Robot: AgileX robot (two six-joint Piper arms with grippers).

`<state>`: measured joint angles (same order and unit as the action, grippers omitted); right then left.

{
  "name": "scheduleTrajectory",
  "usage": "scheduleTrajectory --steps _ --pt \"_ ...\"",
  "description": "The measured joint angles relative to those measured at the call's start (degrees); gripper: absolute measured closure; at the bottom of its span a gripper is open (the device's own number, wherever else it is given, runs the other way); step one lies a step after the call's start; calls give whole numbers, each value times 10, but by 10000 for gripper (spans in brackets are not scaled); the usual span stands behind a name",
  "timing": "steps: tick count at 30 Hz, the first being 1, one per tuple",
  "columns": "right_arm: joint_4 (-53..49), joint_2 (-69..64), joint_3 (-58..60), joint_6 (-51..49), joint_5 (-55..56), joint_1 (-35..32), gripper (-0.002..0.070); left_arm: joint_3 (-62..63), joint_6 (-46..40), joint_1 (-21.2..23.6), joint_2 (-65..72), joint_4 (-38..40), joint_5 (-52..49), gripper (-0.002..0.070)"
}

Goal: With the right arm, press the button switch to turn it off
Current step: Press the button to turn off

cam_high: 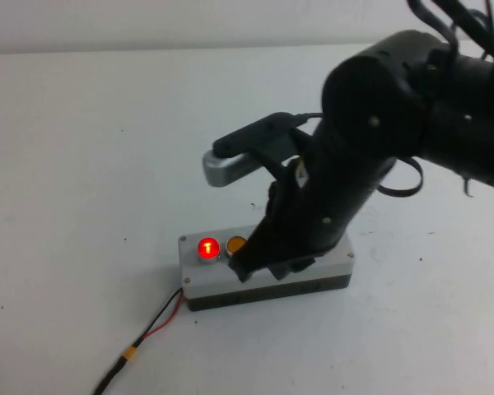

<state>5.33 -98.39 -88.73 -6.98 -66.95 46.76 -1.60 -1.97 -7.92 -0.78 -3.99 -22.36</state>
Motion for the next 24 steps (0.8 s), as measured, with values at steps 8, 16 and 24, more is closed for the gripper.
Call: scheduleTrajectory --steps 8,16,24 --pt "-2 -110 -154 23 -36 6 692 0 0 0 0 0 0 677" --pt "1 -210 -276 39 -38 7 692 0 0 0 0 0 0 677" --pt "-11 -263 -310 54 -38 7 692 0 0 0 0 0 0 677"
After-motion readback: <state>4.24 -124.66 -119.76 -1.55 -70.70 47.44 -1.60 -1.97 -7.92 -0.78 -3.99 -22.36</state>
